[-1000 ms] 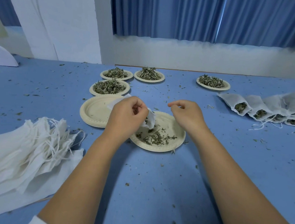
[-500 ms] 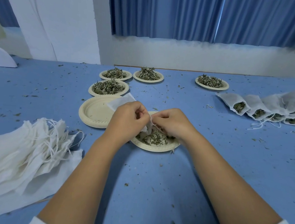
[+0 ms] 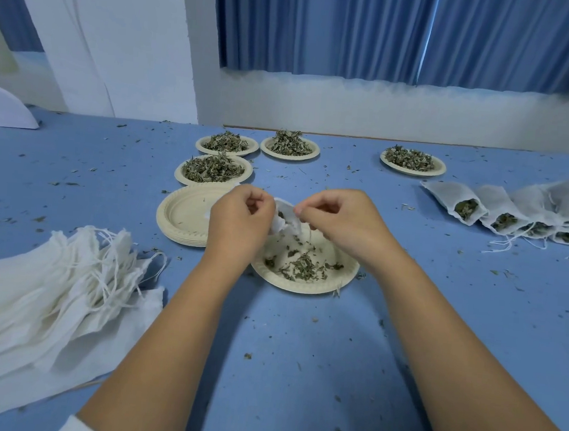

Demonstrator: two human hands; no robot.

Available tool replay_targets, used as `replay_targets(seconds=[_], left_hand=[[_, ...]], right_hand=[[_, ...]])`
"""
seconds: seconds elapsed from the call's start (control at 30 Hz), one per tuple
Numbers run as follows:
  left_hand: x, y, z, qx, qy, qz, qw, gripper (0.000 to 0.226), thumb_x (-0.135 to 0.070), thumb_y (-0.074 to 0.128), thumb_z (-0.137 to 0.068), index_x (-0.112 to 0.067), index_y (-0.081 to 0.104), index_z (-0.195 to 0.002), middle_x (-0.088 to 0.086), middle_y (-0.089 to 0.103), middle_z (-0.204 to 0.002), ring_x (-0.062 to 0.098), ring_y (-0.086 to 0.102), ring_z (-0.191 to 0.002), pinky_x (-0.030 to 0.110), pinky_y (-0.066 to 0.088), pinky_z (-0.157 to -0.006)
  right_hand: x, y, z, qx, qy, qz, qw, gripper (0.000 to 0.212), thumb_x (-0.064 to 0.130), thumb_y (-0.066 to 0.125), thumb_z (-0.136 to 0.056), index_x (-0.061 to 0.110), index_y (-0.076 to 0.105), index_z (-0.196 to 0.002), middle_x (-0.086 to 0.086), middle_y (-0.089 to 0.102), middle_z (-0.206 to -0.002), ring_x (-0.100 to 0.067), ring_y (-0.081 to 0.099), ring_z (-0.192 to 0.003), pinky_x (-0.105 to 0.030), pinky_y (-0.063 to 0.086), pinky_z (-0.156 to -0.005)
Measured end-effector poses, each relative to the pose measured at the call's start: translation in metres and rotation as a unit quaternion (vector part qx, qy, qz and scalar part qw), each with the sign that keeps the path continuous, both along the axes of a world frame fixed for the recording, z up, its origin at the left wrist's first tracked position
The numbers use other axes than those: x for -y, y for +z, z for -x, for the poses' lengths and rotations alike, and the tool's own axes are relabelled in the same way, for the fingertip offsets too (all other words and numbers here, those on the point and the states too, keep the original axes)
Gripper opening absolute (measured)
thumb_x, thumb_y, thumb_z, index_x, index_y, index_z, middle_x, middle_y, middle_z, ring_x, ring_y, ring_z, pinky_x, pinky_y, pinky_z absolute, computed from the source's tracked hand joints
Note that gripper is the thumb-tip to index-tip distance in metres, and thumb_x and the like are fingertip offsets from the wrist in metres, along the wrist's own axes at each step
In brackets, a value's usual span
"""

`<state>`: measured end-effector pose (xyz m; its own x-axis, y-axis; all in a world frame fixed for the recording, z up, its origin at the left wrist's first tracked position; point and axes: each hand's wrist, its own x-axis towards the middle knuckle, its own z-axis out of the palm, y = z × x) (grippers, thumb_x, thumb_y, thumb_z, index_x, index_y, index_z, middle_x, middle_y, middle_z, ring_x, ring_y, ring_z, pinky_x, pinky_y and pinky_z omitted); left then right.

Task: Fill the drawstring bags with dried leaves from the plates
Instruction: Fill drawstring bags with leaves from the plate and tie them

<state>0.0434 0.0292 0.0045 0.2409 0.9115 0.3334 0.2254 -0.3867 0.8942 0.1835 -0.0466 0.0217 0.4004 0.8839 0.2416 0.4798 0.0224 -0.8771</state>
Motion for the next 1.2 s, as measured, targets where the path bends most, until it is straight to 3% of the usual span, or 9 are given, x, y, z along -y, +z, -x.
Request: replay_targets(seconds=[0.1, 0.23, 0.37, 0.5, 0.6, 0.7, 0.83, 1.03, 1.2], left_hand=[[0.004, 0.003, 0.000, 0.016, -0.015, -0.001, 1.000, 0.009, -0.016, 0.064, -0.089, -0.020, 0.069, -0.083, -0.006, 0.069, -0.078, 0.007, 0.065, -0.068, 0.035, 0.058, -0.075], [0.007, 0.003, -0.001, 0.003, -0.051, -0.017, 0.999, 0.009, -0.018, 0.067, -0.088, -0.021, 0.072, -0.081, -0.006, 0.070, -0.077, 0.008, 0.065, -0.069, 0.030, 0.057, -0.071], [0.007, 0.001, -0.001, -0.025, -0.065, -0.030, 0.997, 0.008, -0.017, 0.067, -0.087, -0.020, 0.072, -0.081, -0.006, 0.070, -0.076, 0.004, 0.063, -0.070, 0.019, 0.053, -0.067], [0.001, 0.000, 0.006, -0.110, -0.086, -0.042, 0.989, 0.012, -0.016, 0.066, -0.082, -0.021, 0.070, -0.073, -0.004, 0.069, -0.072, 0.009, 0.061, -0.063, 0.023, 0.051, -0.063], [0.000, -0.002, 0.008, -0.159, -0.106, -0.039, 0.981, 0.014, -0.014, 0.065, -0.081, -0.020, 0.069, -0.069, -0.006, 0.068, -0.068, 0.004, 0.057, -0.058, 0.023, 0.050, -0.062], [0.000, -0.003, 0.008, -0.161, -0.115, -0.038, 0.979, 0.014, -0.014, 0.065, -0.080, -0.021, 0.068, -0.067, -0.009, 0.064, -0.064, -0.003, 0.052, -0.053, 0.013, 0.045, -0.056], [-0.001, -0.003, 0.008, -0.148, -0.124, -0.038, 0.981, 0.011, -0.016, 0.066, -0.081, -0.017, 0.069, -0.070, -0.003, 0.068, -0.070, -0.002, 0.053, -0.056, 0.012, 0.044, -0.056], [-0.001, -0.002, 0.008, -0.141, -0.129, -0.038, 0.981, 0.008, -0.018, 0.068, -0.079, -0.018, 0.070, -0.071, -0.003, 0.068, -0.070, -0.002, 0.051, -0.055, 0.011, 0.043, -0.055], [-0.002, -0.003, 0.008, -0.157, -0.123, -0.039, 0.979, 0.009, -0.018, 0.066, -0.078, -0.019, 0.068, -0.070, -0.009, 0.064, -0.066, -0.003, 0.051, -0.054, 0.010, 0.043, -0.054]], right_hand=[[-0.005, -0.009, 0.008, 0.078, -0.029, -0.015, 0.996, 0.014, 0.018, 0.074, -0.083, 0.027, 0.073, -0.073, 0.015, 0.065, -0.059, 0.005, 0.056, -0.053, -0.008, 0.042, -0.054], [-0.010, -0.022, 0.014, 0.090, -0.087, -0.037, 0.992, 0.017, 0.019, 0.074, -0.080, 0.030, 0.069, -0.068, 0.013, 0.065, -0.057, 0.001, 0.060, -0.055, -0.016, 0.047, -0.054], [-0.010, -0.024, 0.012, 0.123, -0.079, -0.011, 0.989, 0.015, 0.022, 0.071, -0.079, 0.026, 0.067, -0.064, 0.014, 0.051, -0.043, -0.001, 0.047, -0.044, -0.019, 0.040, -0.051], [-0.009, -0.015, 0.000, 0.039, -0.100, -0.050, 0.993, 0.015, 0.019, 0.062, -0.077, 0.011, 0.070, -0.067, 0.013, 0.048, -0.045, -0.001, 0.041, -0.043, -0.010, 0.034, -0.046], [-0.012, -0.018, -0.008, 0.056, -0.112, 0.003, 0.992, 0.016, 0.019, 0.061, -0.081, 0.009, 0.072, -0.074, 0.007, 0.062, -0.060, 0.001, 0.046, -0.048, -0.012, 0.035, -0.047], [-0.016, -0.027, -0.008, 0.075, -0.101, 0.048, 0.991, 0.016, 0.023, 0.066, -0.087, 0.014, 0.075, -0.077, 0.014, 0.061, -0.059, 0.001, 0.051, -0.054, -0.012, 0.038, -0.053], [-0.017, -0.031, -0.004, 0.013, -0.064, 0.087, 0.994, 0.025, 0.036, 0.069, -0.087, 0.021, 0.072, -0.068, 0.016, 0.050, -0.040, -0.001, 0.042, -0.036, -0.012, 0.033, -0.038], [-0.015, -0.032, 0.000, -0.053, -0.031, 0.103, 0.993, 0.019, 0.019, 0.069, -0.084, 0.018, 0.071, -0.065, 0.010, 0.054, -0.042, -0.010, 0.042, -0.036, -0.021, 0.033, -0.040], [-0.015, -0.031, -0.008, -0.028, -0.036, 0.113, 0.993, 0.021, 0.019, 0.069, -0.087, 0.016, 0.071, -0.067, 0.009, 0.053, -0.041, -0.008, 0.043, -0.034, -0.020, 0.035, -0.036]])
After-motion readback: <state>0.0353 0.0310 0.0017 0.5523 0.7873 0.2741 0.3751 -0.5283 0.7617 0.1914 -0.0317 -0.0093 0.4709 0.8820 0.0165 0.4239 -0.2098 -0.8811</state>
